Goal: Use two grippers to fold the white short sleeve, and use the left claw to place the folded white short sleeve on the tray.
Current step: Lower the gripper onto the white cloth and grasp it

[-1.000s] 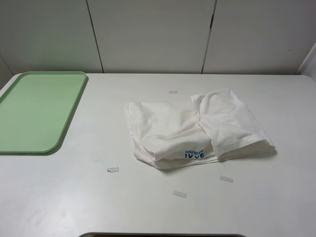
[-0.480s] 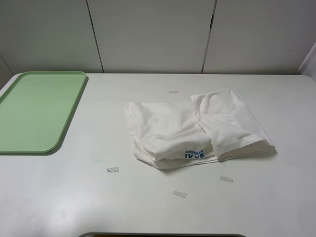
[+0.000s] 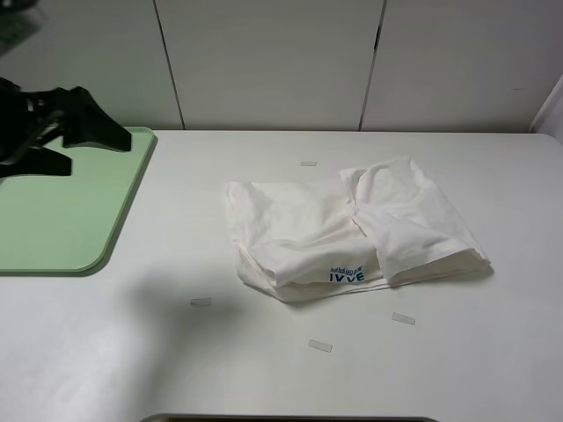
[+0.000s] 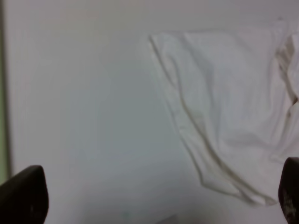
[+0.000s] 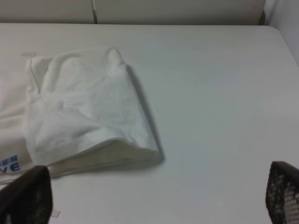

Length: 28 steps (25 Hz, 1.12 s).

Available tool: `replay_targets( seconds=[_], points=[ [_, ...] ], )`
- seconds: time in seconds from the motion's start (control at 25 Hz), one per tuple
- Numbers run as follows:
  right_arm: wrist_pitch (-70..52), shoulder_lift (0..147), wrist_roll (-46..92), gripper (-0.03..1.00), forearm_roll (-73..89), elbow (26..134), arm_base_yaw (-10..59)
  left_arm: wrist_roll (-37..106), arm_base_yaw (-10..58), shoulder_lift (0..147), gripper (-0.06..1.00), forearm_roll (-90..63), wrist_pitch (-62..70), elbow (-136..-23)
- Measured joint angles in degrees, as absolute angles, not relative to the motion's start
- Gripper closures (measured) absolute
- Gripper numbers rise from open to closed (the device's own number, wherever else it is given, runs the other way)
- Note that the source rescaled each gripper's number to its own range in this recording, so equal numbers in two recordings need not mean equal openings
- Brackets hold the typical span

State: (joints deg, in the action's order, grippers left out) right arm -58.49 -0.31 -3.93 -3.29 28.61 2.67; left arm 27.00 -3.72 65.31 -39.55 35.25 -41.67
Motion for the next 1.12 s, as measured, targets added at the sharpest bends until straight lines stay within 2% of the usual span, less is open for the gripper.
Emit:
replay_targets(
  seconds=[0.08,0.12,0.16,0.32,0.4,0.44,0.76,1.12],
  points=[
    [-58.49,-0.31,-3.93,-0.03,-3.29,28.61,2.67,30.51,-1.19,70.22,-0.04,-43.94,32.65,-42.27],
    [-58.49,-0.31,-3.93,-0.03,-3.29,28.61,2.67,33.30,3.00,76.65,-0.04,-48.70,28.33,-43.16],
    [-58.49,-0.31,-3.93,-0.03,-3.29,28.61,2.67,33.30,3.00,76.65,-0.04,-48.70,28.33,-43.16],
    [-58.49,-0.31,-3.93,-0.03,-3.29,28.61,2.67,34.47,12.60,87.36,-0.04,-54.58,20.04,-45.29],
    [-58.49,-0.31,-3.93,-0.03,-3.29,28.61,2.67,34.52,14.75,89.86,-0.04,-55.30,18.37,-45.96],
    [-58.49,-0.31,-3.93,-0.03,-3.29,28.61,2.67,34.66,19.46,95.76,-0.03,-57.51,15.36,-47.70],
    [-58.45,-0.31,-3.93,-0.03,-3.29,28.61,2.67,34.70,26.75,108.20,-0.02,-63.15,11.75,-51.19],
    [-58.45,-0.31,-3.97,-0.03,-3.29,28.61,2.67,34.32,29.68,114.83,-0.02,-64.31,7.92,-54.20]
  ],
)
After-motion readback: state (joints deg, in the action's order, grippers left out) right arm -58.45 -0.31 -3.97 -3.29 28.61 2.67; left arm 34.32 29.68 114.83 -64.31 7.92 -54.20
